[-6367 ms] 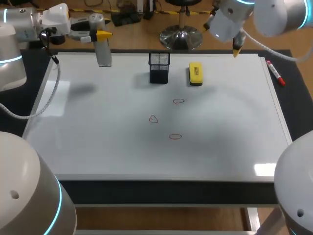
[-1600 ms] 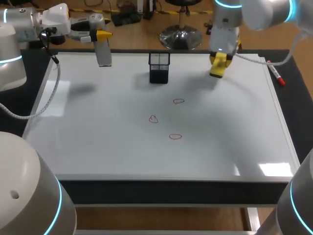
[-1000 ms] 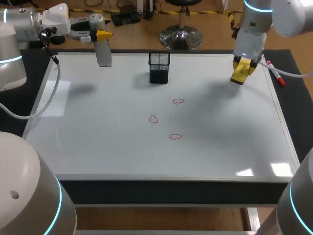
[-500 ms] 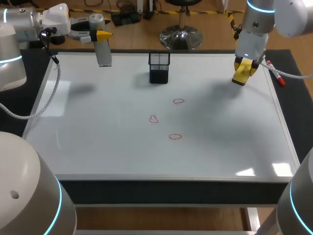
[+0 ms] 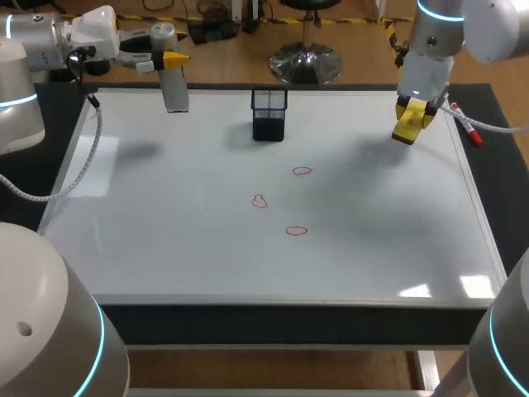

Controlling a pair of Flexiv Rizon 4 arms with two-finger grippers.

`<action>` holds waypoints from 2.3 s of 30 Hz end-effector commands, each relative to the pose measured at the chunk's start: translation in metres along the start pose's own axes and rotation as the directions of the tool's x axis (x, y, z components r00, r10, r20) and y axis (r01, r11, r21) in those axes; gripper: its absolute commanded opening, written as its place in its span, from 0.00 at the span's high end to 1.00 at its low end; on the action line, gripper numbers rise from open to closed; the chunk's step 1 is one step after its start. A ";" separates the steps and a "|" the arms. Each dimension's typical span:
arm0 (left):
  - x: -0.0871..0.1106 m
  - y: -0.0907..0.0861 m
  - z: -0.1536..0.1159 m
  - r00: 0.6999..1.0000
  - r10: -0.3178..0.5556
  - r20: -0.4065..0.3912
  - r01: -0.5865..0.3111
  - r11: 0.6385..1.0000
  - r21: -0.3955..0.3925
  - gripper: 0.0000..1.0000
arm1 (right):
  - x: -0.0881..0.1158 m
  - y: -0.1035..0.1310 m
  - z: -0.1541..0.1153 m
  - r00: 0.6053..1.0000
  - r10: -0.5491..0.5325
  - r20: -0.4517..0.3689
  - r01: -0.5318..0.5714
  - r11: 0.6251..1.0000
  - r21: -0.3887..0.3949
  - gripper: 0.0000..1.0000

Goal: Pick up the inspection probe, press it on each red-marked spot on the whiteboard one by one, put down the probe, pick up the eraser, and wipe off all the red marks.

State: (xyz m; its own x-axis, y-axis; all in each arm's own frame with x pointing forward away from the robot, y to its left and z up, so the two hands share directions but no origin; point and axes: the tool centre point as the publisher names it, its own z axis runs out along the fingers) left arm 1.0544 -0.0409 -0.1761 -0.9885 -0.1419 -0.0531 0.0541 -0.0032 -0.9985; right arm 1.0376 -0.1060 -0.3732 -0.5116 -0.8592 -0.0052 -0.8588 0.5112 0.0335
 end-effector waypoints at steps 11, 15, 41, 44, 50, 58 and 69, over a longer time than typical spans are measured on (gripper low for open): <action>0.058 -0.001 0.052 0.999 0.016 -0.041 -0.019 0.998 -0.061 1.00 | 0.000 -0.001 -0.001 1.000 -0.002 -0.003 0.002 1.000 0.001 1.00; 0.080 0.002 0.071 0.999 0.011 -0.040 -0.014 0.998 -0.068 1.00 | 0.000 -0.001 -0.001 1.000 -0.002 -0.003 0.002 1.000 0.001 1.00; 0.157 0.044 0.118 0.996 -0.028 0.089 0.030 0.999 -0.032 1.00 | 0.000 -0.001 -0.001 1.000 -0.002 -0.003 0.002 1.000 0.001 1.00; 0.160 0.049 0.121 0.996 -0.035 0.086 0.038 0.999 -0.034 1.00 | 0.000 -0.001 -0.001 1.000 -0.002 -0.003 0.002 1.000 0.001 1.00; 0.167 0.056 0.127 0.994 -0.047 0.096 0.051 0.998 -0.032 1.00 | 0.000 -0.001 -0.001 1.000 -0.002 -0.003 0.002 1.000 0.001 1.00; 0.181 0.069 0.132 0.993 -0.074 0.091 0.075 0.997 -0.012 1.00 | 0.000 -0.001 -0.001 1.000 -0.002 -0.003 0.002 1.000 0.001 1.00; 0.189 0.075 0.135 0.994 -0.078 0.080 0.080 0.997 -0.017 1.00 | 0.000 -0.001 -0.001 1.000 -0.002 -0.003 0.002 1.000 0.001 1.00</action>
State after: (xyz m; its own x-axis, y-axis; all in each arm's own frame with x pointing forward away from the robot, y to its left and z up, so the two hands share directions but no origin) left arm 0.8916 -0.1998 -0.2595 -0.9752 -0.2197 0.0264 -0.0277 0.0026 -0.9996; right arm 1.0375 -0.1060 -0.3733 -0.5116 -0.8592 -0.0055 -0.8588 0.5112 0.0329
